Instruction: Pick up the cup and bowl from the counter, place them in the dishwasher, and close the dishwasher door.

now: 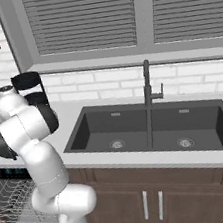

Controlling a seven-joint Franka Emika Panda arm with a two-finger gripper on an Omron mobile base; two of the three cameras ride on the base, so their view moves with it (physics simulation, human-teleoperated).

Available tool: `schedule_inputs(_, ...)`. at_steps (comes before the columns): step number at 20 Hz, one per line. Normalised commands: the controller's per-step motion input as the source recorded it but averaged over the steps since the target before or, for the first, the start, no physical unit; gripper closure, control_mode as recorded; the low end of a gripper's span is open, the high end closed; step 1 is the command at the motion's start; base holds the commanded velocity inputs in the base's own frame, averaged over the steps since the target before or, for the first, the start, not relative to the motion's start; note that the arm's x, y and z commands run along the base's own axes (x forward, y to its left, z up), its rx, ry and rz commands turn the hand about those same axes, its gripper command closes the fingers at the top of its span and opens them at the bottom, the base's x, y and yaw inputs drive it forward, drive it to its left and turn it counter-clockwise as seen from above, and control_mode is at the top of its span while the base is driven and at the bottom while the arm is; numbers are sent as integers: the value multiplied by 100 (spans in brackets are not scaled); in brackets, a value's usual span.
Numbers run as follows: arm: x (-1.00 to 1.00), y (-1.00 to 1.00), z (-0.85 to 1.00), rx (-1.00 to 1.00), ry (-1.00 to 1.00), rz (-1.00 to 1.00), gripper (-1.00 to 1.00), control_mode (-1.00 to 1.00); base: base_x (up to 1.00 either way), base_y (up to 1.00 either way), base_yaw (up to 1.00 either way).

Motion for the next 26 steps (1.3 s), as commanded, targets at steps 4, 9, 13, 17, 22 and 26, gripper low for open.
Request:
schedule_inputs(4,19,46,-3,-13,9,0,-100,-100,0,0,0)
schedule_inputs(9,26,31,-13,-15,14,0,-100,-100,0,0,0)
schedule_inputs(13,36,0,-19,-9,12,-2,-100,-100,0,0,0)
schedule_inputs(17,21,0,-29,-5,1,-3,-100,-100,0,0,0)
schedule_inputs(22,9,11,-35,-1,0,-3,-100,-100,0,0,0)
schedule_inputs(26,0,1,-36,0,0,-1,-100,-100,0,0,0)
